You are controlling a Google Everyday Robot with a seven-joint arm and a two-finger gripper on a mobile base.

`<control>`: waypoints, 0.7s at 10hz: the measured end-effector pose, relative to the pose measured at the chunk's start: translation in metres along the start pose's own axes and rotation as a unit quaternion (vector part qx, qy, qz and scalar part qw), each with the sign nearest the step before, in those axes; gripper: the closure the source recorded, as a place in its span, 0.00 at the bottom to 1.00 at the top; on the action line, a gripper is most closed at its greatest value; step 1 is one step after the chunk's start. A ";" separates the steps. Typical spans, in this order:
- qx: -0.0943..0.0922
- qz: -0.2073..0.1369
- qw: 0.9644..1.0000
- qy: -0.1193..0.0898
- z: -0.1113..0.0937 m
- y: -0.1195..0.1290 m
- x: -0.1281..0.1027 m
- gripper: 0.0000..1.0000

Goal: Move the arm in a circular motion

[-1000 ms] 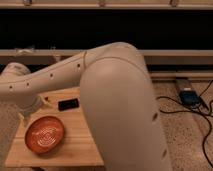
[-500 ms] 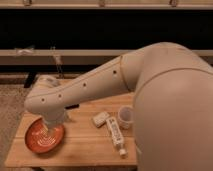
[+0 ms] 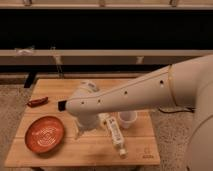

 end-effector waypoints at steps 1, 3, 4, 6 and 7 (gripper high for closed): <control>-0.002 0.027 1.000 -0.005 0.004 0.028 -0.001 0.20; -0.007 0.087 0.996 -0.014 0.012 0.097 0.012 0.20; -0.009 0.103 0.995 -0.015 0.013 0.116 0.021 0.20; -0.018 0.138 0.990 -0.016 0.011 0.162 0.057 0.20; -0.023 0.145 0.989 -0.013 0.006 0.174 0.077 0.20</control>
